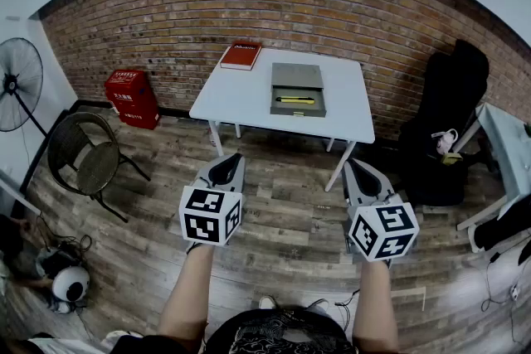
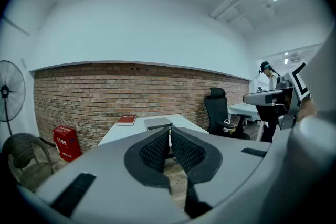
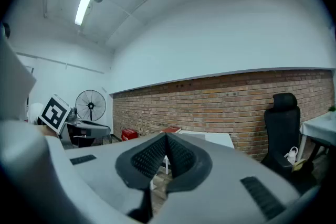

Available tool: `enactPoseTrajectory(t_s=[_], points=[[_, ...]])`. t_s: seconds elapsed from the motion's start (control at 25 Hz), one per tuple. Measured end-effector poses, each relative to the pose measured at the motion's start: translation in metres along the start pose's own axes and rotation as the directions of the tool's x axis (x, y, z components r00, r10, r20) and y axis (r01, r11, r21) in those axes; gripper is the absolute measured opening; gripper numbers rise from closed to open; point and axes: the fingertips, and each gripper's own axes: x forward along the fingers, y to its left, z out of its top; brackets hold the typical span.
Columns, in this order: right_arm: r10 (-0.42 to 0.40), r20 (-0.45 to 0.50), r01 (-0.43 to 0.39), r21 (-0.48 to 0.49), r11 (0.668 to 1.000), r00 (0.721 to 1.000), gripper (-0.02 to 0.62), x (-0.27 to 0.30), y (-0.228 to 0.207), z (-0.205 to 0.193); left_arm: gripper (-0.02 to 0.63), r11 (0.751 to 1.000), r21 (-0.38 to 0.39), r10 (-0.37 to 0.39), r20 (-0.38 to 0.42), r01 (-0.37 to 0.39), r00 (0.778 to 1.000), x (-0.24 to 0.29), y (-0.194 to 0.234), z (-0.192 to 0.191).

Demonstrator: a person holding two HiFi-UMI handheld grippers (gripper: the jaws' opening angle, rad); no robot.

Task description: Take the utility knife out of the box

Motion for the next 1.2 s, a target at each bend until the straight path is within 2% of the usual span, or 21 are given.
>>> enactPoseTrajectory(t_s=[0.44, 0.8, 1.0, 1.2], points=[[0.002, -0.035, -0.003, -0.002, 1.0, 0.999, 0.02, 0.003, 0.007, -0.007, 0.032, 0.999, 0.004, -0.041, -0.006, 0.041, 0.999, 0.008, -0.007, -0.004], [-0.002, -0.045, 0.002, -0.005, 1.0, 0.999, 0.02, 0.018, 0.003, -0.009, 0.035, 0.998, -0.035, -0.048, 0.004, 0.048, 0.999, 0.022, 0.006, -0.002], [0.0, -0.043, 0.0, -0.002, 1.0, 0.999, 0.02, 0.034, -0.012, -0.012, 0.042, 0.999, -0.025, -0.049, -0.001, 0.048, 0.999, 0.044, 0.006, -0.002], [0.01, -0.036, -0.01, 0.007, 1.0, 0.999, 0.02, 0.06, -0.034, -0.012, 0.075, 0.999, -0.013, -0.05, -0.011, 0.05, 0.999, 0.076, 0.008, 0.001]])
